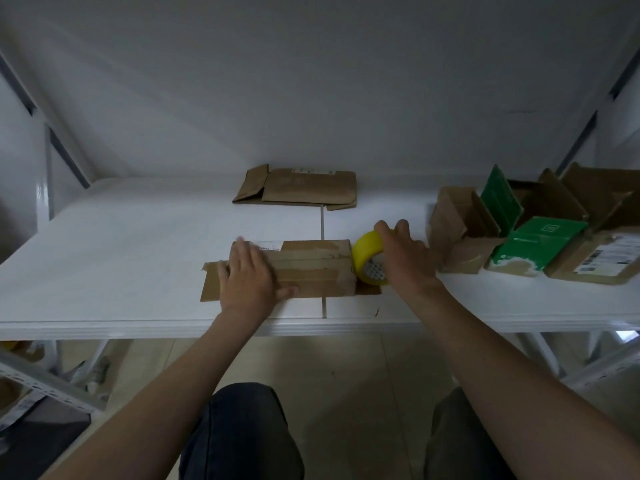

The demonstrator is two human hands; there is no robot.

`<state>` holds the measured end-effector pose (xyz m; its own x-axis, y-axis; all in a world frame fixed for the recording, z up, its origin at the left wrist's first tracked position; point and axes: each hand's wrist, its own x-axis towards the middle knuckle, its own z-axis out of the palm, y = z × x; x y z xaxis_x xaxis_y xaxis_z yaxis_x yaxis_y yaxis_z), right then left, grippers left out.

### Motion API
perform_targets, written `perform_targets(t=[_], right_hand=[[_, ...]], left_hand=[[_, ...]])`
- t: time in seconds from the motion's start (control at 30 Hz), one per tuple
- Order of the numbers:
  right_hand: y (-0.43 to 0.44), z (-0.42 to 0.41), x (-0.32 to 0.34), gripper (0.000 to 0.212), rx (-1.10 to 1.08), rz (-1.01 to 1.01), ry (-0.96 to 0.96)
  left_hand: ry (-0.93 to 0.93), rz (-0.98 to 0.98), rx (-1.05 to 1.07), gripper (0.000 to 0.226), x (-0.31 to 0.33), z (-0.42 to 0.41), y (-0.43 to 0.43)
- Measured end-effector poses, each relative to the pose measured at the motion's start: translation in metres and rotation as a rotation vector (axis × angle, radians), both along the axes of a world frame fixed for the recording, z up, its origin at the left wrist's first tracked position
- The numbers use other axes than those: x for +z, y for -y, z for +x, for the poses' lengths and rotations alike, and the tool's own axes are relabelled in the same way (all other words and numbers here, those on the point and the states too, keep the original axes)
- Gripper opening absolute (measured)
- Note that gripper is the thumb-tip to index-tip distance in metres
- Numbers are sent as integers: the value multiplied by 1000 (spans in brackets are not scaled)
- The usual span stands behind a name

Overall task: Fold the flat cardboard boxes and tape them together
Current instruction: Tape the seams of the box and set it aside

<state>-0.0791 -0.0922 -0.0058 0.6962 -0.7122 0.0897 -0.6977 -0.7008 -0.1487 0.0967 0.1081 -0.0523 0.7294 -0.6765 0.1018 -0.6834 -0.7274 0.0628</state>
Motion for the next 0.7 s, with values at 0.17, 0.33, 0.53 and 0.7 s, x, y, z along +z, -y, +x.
perform_targets(t=[0.17, 0.33, 0.53, 0.7], right_hand=[[-1, 0, 2, 59, 18, 1, -1], [1, 0, 1, 56, 38, -1, -1], [3, -2, 6, 47, 63, -12, 8], [1, -7, 22, 48, 92, -33, 12]], left_hand=[[-38, 145, 34, 133, 1, -9, 10], [-52, 160, -218, 95, 3, -31, 43], [-83, 112, -314, 92, 9, -70, 89], [-60, -8, -323, 63, 7, -67, 99]])
